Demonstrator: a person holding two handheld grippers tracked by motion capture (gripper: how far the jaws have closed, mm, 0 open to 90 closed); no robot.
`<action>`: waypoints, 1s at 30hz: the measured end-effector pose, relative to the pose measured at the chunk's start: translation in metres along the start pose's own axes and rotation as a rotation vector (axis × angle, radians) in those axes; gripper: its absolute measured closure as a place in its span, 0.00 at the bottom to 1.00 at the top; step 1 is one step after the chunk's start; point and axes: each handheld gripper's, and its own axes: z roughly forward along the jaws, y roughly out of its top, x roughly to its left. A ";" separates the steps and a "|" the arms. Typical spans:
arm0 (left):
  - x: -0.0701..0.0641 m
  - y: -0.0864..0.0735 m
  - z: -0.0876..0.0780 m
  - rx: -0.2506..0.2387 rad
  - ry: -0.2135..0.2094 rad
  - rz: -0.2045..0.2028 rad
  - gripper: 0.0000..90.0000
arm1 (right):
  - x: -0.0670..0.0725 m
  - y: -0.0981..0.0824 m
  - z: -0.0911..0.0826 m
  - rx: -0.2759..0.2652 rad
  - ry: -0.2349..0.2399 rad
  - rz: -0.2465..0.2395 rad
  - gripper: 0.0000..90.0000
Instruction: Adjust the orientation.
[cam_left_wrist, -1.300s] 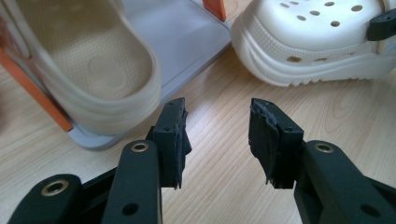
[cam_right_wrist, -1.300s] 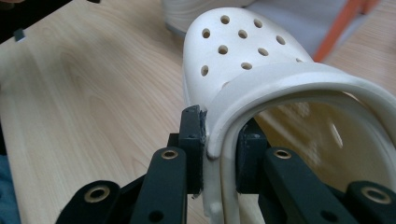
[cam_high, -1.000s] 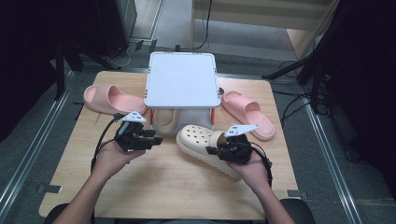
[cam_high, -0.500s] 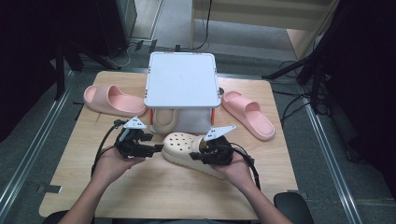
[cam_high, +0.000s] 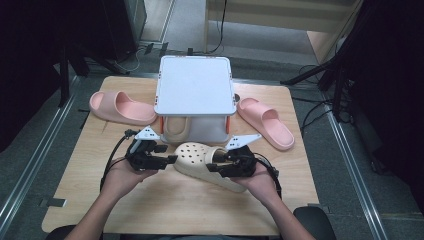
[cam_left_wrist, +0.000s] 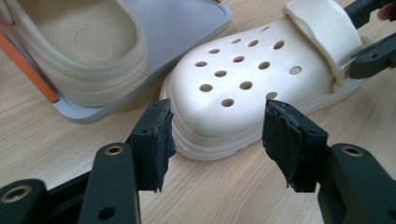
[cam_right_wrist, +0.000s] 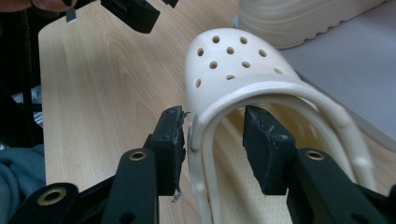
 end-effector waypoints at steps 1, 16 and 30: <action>0.000 0.000 0.000 0.003 -0.003 -0.002 0.53 | -0.001 0.000 -0.005 -0.013 -0.002 -0.002 0.68; -0.014 -0.007 0.014 0.018 -0.016 0.020 0.92 | -0.050 0.003 -0.024 -0.090 -0.097 0.086 1.00; -0.014 -0.017 0.035 0.037 -0.030 0.001 0.91 | -0.062 0.004 -0.001 -0.003 -0.128 0.063 1.00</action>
